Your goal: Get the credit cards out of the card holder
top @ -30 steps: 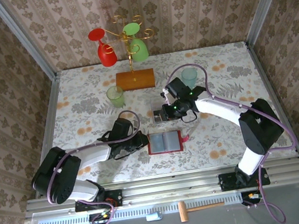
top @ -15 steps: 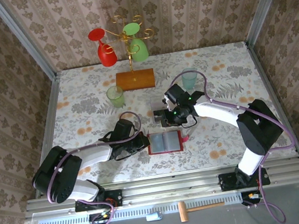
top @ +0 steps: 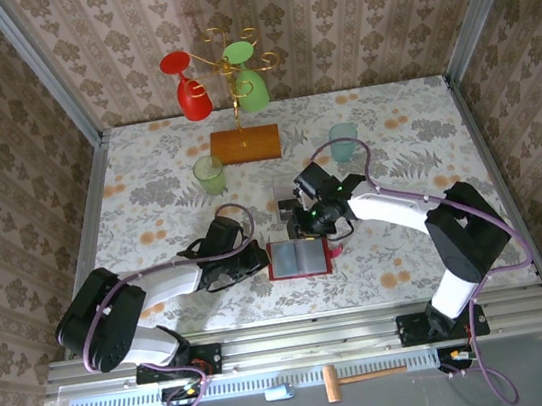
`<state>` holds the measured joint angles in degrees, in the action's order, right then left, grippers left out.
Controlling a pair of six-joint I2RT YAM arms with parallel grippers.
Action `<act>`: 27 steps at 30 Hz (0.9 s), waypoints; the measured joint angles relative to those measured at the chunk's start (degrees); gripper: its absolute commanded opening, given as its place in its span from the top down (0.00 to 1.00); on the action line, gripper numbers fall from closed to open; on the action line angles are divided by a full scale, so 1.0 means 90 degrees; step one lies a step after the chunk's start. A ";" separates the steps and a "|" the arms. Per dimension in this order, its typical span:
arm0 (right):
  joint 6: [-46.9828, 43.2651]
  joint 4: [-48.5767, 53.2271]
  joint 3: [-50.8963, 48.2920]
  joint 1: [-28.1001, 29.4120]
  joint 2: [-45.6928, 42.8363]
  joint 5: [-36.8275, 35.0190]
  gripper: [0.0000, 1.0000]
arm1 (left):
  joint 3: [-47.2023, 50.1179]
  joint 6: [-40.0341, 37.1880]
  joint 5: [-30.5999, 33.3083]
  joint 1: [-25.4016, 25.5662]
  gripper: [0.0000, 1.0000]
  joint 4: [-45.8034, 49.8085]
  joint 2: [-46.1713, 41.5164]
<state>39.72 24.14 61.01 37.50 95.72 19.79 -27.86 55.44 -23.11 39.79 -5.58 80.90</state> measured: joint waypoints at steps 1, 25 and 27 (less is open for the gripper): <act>0.0039 -0.0027 -0.0012 0.0024 0.0002 0.0000 0.70 | 0.0000 -0.0002 -0.0002 0.0000 0.97 0.0002 0.0007; 0.0663 -0.0811 -0.0393 0.0386 0.0597 0.0403 0.65 | 0.0000 0.0000 -0.0027 0.0000 0.98 0.0032 0.0087; 0.0687 -0.0862 -0.0396 0.0396 0.0668 0.0449 0.65 | 0.0000 0.0000 -0.0027 0.0000 0.98 0.0032 0.0087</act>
<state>45.91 16.38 57.45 41.06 101.73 23.83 -27.86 55.44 -23.35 39.79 -5.30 81.69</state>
